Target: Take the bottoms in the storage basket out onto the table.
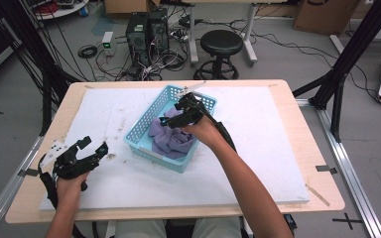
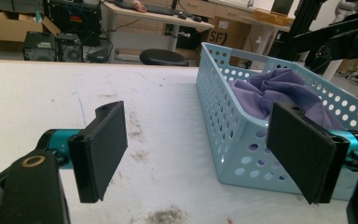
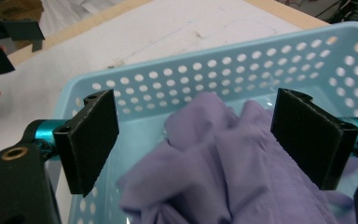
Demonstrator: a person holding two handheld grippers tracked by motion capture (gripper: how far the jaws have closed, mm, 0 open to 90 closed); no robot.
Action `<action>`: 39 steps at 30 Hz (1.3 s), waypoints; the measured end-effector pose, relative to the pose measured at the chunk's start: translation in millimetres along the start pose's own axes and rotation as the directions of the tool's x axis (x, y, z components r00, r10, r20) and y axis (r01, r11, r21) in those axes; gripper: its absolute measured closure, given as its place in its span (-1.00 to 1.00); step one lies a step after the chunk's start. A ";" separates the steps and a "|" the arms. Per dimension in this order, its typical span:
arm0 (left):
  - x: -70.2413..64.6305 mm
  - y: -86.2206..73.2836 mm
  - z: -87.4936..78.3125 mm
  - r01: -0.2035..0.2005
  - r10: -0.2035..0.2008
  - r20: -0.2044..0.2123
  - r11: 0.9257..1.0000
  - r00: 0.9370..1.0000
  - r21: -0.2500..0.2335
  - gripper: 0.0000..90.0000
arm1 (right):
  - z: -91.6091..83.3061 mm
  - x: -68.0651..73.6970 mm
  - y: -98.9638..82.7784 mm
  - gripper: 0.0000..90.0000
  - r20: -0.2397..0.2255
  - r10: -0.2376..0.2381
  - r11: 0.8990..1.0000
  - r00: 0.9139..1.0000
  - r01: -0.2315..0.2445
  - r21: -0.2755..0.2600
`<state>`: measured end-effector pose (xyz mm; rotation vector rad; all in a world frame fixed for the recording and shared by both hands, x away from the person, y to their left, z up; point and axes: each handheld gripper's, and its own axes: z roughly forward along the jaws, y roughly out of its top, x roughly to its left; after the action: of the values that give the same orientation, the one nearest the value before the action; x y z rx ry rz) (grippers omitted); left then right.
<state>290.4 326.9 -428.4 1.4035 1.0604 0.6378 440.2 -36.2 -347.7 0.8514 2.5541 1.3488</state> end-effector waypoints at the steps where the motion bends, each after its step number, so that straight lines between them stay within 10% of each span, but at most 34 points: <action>1: 0.2 -0.1 0.1 0.000 0.000 -0.001 1.000 1.000 0.001 -0.54 | 4.6 0.9 2.5 -0.67 -0.001 0.000 1.000 1.000 0.000 0.006; 19: 2.4 -0.4 -0.6 0.006 -0.006 0.001 1.000 1.000 -0.002 -0.54 | 62.1 -11.9 5.3 -0.67 0.100 0.049 0.993 0.994 -0.059 0.103; 34: 3.5 -1.5 -2.3 0.009 -0.009 0.003 1.000 1.000 -0.002 -0.54 | 91.9 -23.4 -3.5 -0.67 0.266 0.034 0.949 0.963 -0.115 0.292; 39: 3.7 -1.9 -1.9 0.009 -0.009 0.002 1.000 1.000 0.001 -0.54 | 97.9 -23.1 -7.0 -0.67 0.199 0.078 0.936 0.977 -0.140 0.324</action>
<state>289.9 330.8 -430.7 1.3995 1.0651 0.6288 491.9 18.8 -414.4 1.1313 2.6603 0.8162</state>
